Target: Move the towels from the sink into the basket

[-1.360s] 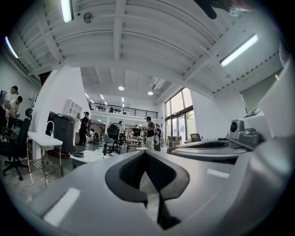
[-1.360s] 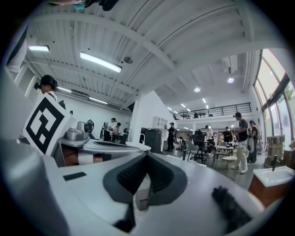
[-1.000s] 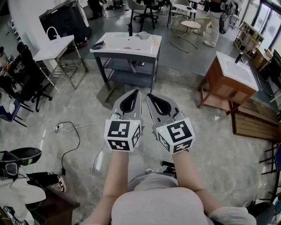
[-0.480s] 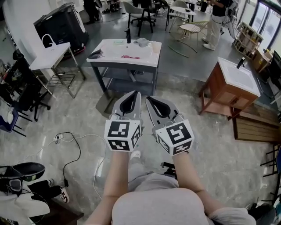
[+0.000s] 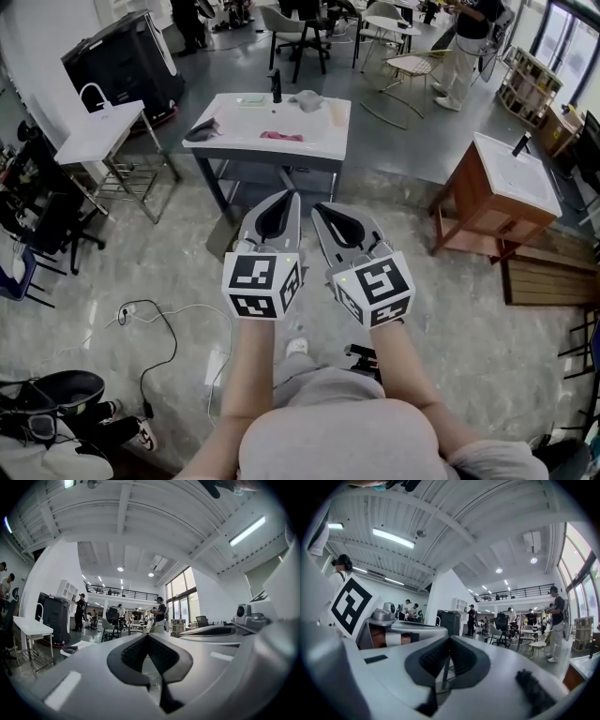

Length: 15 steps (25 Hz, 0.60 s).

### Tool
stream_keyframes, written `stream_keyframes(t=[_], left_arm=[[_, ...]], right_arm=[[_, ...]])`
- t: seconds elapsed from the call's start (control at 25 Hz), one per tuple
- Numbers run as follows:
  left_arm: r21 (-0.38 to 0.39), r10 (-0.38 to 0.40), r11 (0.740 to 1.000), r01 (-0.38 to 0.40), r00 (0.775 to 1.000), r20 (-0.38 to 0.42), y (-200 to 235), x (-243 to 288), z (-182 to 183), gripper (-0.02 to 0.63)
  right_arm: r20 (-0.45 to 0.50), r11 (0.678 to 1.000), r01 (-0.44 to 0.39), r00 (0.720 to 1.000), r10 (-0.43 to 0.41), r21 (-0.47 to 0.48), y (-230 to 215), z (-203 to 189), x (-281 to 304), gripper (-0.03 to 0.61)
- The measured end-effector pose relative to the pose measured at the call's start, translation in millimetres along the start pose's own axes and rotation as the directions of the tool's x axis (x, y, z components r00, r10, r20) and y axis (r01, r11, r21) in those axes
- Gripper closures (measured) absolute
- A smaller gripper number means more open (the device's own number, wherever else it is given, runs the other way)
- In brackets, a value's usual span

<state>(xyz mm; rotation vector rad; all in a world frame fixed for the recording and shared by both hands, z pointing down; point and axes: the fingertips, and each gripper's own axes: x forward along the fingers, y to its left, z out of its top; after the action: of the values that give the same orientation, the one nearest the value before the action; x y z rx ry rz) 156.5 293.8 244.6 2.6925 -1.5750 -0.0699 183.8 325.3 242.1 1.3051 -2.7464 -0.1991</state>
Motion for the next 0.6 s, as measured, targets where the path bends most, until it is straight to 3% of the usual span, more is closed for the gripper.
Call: stream_keyframes(t=[0.6], left_arm=[[0.024,-0.078,0.997,0.078,0.997,-0.006,93.8,69.3,7.1,0.620]], right_arm=[[0.004,0.997,0.070,0.998,-0.070,0.015,-27.0,3.4,119.2,0.560]])
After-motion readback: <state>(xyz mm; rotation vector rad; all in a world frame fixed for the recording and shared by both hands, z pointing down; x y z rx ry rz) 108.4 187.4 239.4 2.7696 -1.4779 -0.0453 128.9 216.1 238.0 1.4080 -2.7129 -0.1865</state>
